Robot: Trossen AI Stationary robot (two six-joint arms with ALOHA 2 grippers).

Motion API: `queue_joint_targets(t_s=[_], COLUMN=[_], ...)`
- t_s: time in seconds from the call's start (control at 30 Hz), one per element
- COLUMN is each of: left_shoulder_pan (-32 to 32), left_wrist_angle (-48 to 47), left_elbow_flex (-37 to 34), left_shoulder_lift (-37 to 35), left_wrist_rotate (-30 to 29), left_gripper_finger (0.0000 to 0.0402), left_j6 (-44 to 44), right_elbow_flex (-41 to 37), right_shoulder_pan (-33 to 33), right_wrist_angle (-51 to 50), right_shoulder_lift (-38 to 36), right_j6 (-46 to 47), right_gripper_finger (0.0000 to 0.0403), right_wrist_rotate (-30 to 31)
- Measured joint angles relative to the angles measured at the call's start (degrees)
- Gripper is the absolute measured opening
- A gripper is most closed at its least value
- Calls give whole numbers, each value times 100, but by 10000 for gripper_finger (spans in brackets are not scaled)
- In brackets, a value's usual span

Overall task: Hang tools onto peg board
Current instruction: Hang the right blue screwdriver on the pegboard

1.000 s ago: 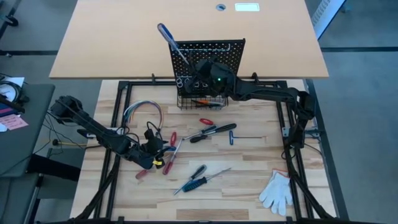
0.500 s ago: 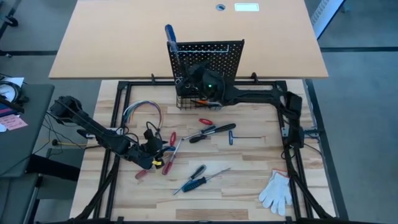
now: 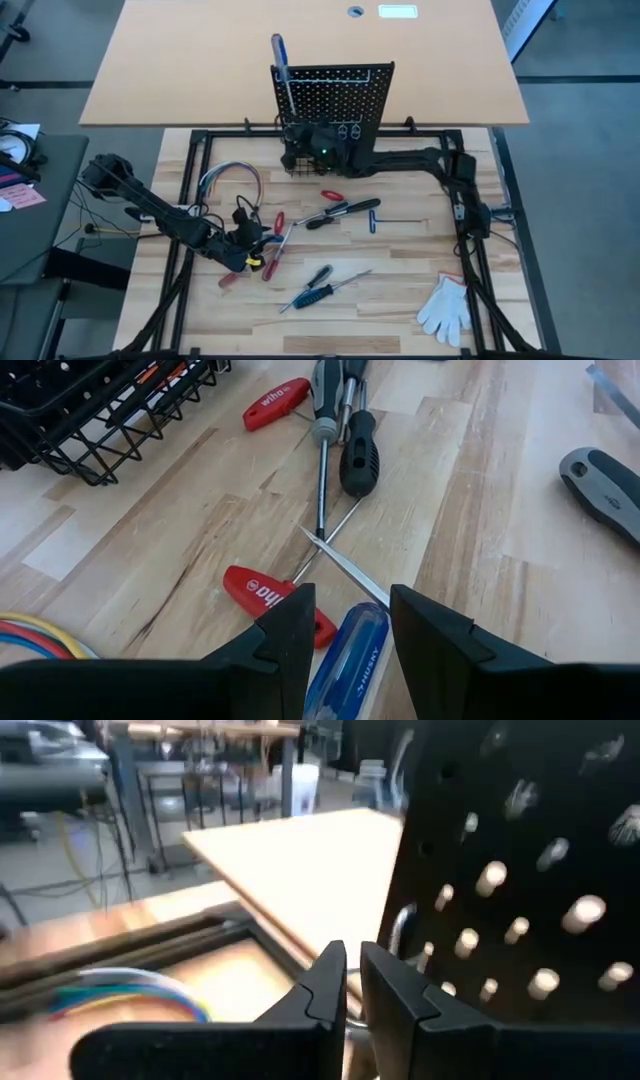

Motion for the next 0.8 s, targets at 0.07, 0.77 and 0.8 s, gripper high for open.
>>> queue_joint_targets(t_s=[0.07, 0.77, 0.8], left_shoulder_pan=[2, 0, 0], left_wrist_angle=[12, 23, 3], left_elbow_flex=[1, 0, 0], left_shoulder_lift=[0, 113, 118], left_wrist_rotate=[0, 0, 1], left_gripper_finger=[127, 127, 127], left_j6=[0, -31, -31], right_elbow_flex=[38, 21, 22], right_shoulder_pan=[5, 412, 443], right_wrist_angle=[-62, -343, -339], right_shoulder_lift=[-50, -148, -148], right_j6=[6, -1518, -1582], right_gripper_finger=[46, 180, 179], right_wrist_rotate=[10, 49, 58])
